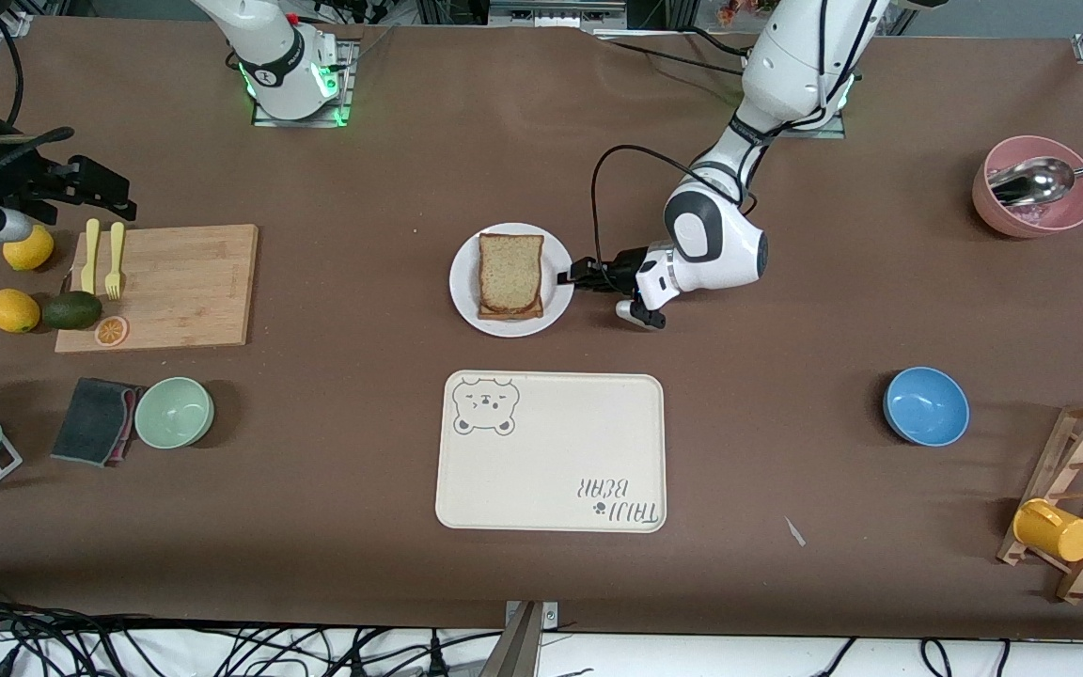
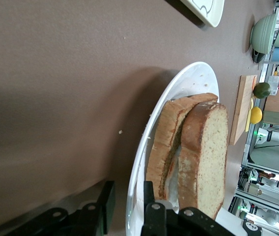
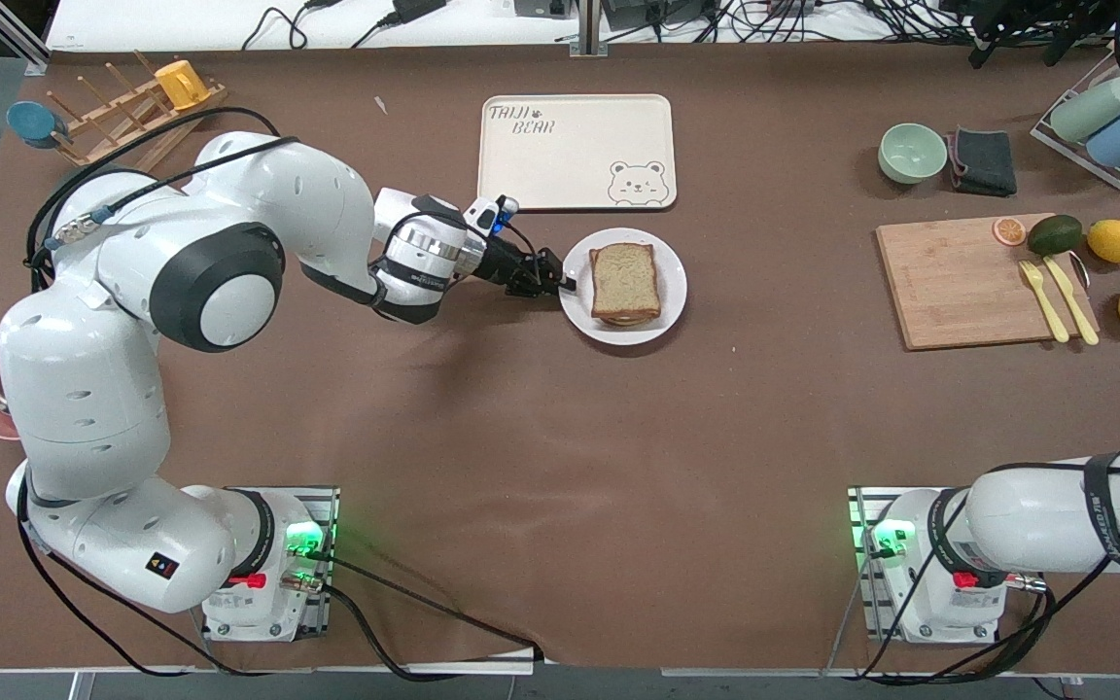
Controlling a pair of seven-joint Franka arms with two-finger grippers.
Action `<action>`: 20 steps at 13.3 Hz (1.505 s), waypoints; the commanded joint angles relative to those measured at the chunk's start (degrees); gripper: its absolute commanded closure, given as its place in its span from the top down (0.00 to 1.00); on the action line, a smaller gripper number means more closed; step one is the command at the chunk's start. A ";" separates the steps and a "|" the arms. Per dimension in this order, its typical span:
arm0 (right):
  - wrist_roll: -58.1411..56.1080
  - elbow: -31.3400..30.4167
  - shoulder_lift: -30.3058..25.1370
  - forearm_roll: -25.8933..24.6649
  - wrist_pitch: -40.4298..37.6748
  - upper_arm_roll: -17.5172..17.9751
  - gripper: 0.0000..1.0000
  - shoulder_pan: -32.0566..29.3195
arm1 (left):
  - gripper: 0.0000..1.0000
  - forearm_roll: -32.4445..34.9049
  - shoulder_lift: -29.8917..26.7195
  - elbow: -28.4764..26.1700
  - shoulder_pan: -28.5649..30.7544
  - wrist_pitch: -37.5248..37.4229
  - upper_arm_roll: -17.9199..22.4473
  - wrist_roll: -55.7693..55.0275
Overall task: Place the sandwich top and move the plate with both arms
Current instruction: 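Grasp the white plate rim with the left gripper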
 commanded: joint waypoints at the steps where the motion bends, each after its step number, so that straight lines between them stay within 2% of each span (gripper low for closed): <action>1: -0.13 -0.45 -0.58 -0.05 0.20 0.53 1.00 -0.63 | 0.30 -2.89 0.21 0.61 -1.47 0.85 0.63 1.86; 3: -0.13 -0.45 -0.58 -0.05 0.29 0.44 1.00 -0.63 | 0.30 -3.07 0.21 0.61 -1.64 0.85 0.63 1.86; 5: -0.13 -0.45 -0.58 -0.05 0.28 0.53 1.00 -0.63 | 0.21 -3.07 0.21 0.52 -2.17 0.85 0.63 1.86; 6: -0.13 -0.45 -0.58 -0.05 0.29 0.53 1.00 -0.63 | 0.13 -3.07 0.21 0.35 -2.17 0.76 0.63 2.04; 10: -0.13 -0.45 -0.58 -0.05 0.29 0.53 1.00 -0.63 | 0.09 -3.16 0.21 0.26 -2.17 0.67 0.63 2.04; 12: -0.13 -0.45 -0.58 -0.05 0.29 0.53 1.00 -0.63 | 0.00 -3.16 0.21 0.17 -2.17 0.50 0.63 2.30; 20: -0.13 -0.45 -0.58 -0.05 0.29 0.44 1.00 -0.63 | 0.00 -5.61 0.30 -0.27 -2.09 -0.29 0.63 3.45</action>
